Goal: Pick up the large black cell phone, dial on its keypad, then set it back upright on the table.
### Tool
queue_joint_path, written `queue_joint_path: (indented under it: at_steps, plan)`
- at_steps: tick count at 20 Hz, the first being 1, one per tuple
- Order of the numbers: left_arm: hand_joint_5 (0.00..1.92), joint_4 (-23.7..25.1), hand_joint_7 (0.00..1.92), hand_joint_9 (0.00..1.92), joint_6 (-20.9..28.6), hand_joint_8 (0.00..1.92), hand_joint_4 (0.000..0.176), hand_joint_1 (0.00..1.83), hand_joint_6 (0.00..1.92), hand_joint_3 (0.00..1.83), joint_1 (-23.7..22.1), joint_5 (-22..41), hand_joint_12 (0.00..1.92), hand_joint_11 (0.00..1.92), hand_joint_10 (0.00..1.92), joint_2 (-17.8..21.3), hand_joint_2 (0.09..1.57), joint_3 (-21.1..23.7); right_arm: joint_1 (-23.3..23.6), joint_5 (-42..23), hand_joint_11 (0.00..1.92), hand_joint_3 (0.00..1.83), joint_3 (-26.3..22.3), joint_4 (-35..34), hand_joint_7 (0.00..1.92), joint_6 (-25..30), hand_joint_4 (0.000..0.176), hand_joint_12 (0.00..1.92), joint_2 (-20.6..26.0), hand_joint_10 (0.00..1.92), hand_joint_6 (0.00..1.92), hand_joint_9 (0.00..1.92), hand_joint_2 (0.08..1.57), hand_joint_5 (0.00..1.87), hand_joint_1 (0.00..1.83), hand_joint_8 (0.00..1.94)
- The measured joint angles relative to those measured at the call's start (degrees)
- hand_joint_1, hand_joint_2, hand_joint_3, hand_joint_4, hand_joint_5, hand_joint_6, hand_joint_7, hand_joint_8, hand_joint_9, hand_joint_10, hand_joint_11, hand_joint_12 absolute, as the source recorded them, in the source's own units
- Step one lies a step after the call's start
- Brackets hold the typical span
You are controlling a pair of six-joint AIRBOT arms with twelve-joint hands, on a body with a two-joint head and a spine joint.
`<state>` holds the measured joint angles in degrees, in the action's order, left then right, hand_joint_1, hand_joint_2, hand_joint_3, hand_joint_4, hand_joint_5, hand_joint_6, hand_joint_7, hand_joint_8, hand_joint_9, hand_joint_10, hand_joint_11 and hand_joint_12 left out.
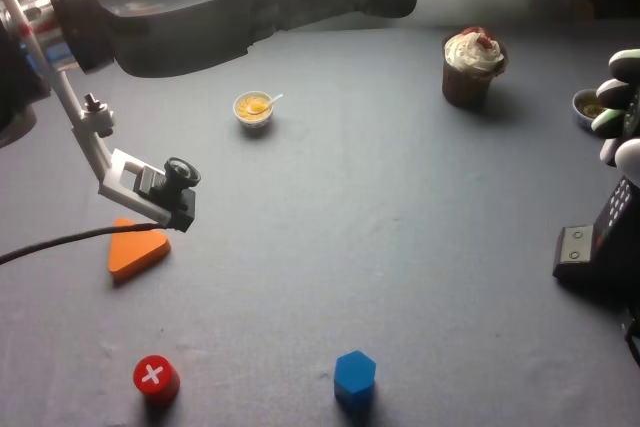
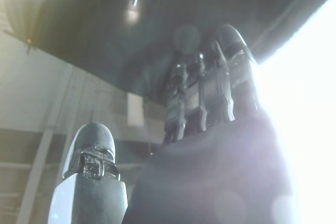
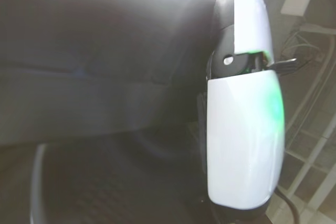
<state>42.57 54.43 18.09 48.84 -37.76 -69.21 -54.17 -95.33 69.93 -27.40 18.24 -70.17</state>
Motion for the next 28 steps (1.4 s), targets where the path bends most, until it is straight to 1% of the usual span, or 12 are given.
queue_joint_path:
  at_steps: [4, 5, 6, 7, 8, 9, 10, 11, 18, 19, 20, 28]
  plan:
    - [0.21, 0.0, 0.19, 0.15, 0.0, 0.0, 0.0, 0.14, 0.0, 0.0, 0.0, 0.02, 0.53, 0.0, 0.0, 0.0, 1.19, 0.0, 0.0, 0.02, 0.85, 0.0, 0.0, 0.04, 0.93, -0.07, 0.0, 1.57, 0.09, 1.06, 0.95, 0.94, 1.11, 0.88, 1.49, 0.93]
    - [0.2, 0.0, 0.19, 0.15, 0.0, 0.0, 0.0, 0.12, 0.0, 0.0, 0.0, 0.02, 0.5, 0.0, 0.0, 0.0, 1.19, 0.0, 0.0, 0.02, 0.79, 0.0, 0.0, 0.04, 0.92, -0.07, 0.0, 1.2, 0.09, 1.21, 1.08, 0.93, 1.14, 0.83, 1.38, 1.02]
    - [0.19, 0.0, 0.18, 0.14, 0.0, 0.0, 0.0, 0.1, 0.0, 0.0, 0.0, 0.02, 0.51, 0.0, 0.0, 0.0, 1.19, 0.0, -0.13, 0.0, 0.77, 0.0, 0.0, 0.02, 0.9, -0.17, 0.0, 1.03, 0.09, 0.74, 1.23, 0.86, 1.18, 0.77, 1.23, 1.14]
    - [0.21, 0.0, 0.18, 0.15, 0.0, 0.0, 0.0, 0.11, 0.0, 0.0, 0.0, 0.02, 0.54, 0.0, 0.0, 0.0, 1.19, 0.0, -0.31, -0.26, 0.76, 0.0, 0.0, 0.02, 0.88, -0.22, 0.0, 0.98, 0.11, 0.46, 1.29, 0.9, 1.2, 0.75, 1.19, 1.19]
    - [0.22, -0.02, 0.18, 0.15, 0.0, 0.0, 0.0, 0.11, 0.01, 0.0, 0.0, 0.0, 0.51, 0.0, 0.0, 0.0, 1.19, 0.02, -0.39, -0.44, 0.7, 0.0, 0.0, 0.04, 0.8, -0.26, 0.0, 1.0, 0.22, 0.33, 1.29, 0.89, 1.22, 0.76, 1.12, 0.54]
    - [0.22, -0.15, 0.18, 0.15, 0.0, 0.0, 0.0, 0.11, 0.01, 0.0, 0.0, -0.04, 0.51, 0.0, 0.0, 0.0, 1.19, 0.13, -0.39, -0.35, 0.64, 0.0, 0.0, -0.11, 0.83, -0.39, 0.0, 1.01, 0.22, 0.22, 0.57, 0.89, 1.18, 0.69, 1.18, 0.22]
    - [0.18, -0.17, 0.15, 0.12, 0.0, 0.0, 0.0, 0.09, 0.0, 0.0, 0.0, -0.02, 0.47, 0.0, 0.0, 0.0, 1.2, 0.24, -0.42, -0.33, 0.58, 0.0, 0.02, -0.22, 0.81, -0.44, 0.0, 1.01, 0.24, 0.12, 0.22, 0.86, 1.16, 0.73, 1.16, 0.07]
    - [0.18, -0.17, 0.15, 0.13, 0.0, 0.0, 0.0, 0.09, 0.0, 0.0, 0.0, 0.0, 0.48, 0.0, 0.0, 0.0, 1.2, 0.42, -0.42, -0.24, 0.55, 0.0, 0.07, -0.24, 0.8, -0.44, 0.0, 1.02, 0.28, 0.07, 0.08, 0.85, 1.16, 0.75, 1.13, 0.02]
    - [0.22, -0.85, 0.18, 0.15, 0.04, 0.0, 0.0, 0.11, 0.01, 0.0, 0.13, 0.0, 0.51, 0.0, 0.0, 0.0, 1.19, 0.42, -0.42, 0.76, 0.4, 0.0, 0.11, -0.24, 0.69, -0.48, 0.0, 1.12, 0.28, 0.0, 0.0, 0.75, 1.14, 0.69, 1.0, 0.0]
    - [0.25, -0.85, 0.2, 0.16, 0.07, 0.0, 0.0, 0.11, 0.01, 0.0, 0.13, -0.02, 0.53, 0.0, 0.0, -0.02, 1.19, 0.42, -0.42, 0.9, 0.16, 0.0, 0.11, -0.2, 0.46, -0.55, 0.0, 1.14, 0.28, 0.0, 0.0, 0.5, 1.11, 0.49, 0.86, 0.0]
    - [0.24, -0.87, 0.2, 0.16, 0.07, 0.0, 0.0, 0.12, 0.01, 0.0, 0.15, -0.02, 0.54, 0.0, 0.0, 0.0, 1.19, 0.42, -0.63, 1.25, 0.11, 0.0, 0.11, -0.04, 0.41, -0.83, 0.0, 1.14, 0.28, 0.0, 0.0, 0.44, 1.11, 0.46, 0.83, 0.0]
    - [0.23, -1.25, 0.18, 0.15, 0.07, 0.0, 0.0, 0.09, 0.0, 0.0, 0.17, -0.09, 0.53, 0.0, 0.0, -0.02, 1.19, 0.42, -0.83, 2.01, 0.0, 0.0, 0.11, -0.48, 0.2, -1.03, 0.0, 0.88, 0.28, 0.0, 0.0, 0.22, 1.02, 0.25, 0.67, 0.0]
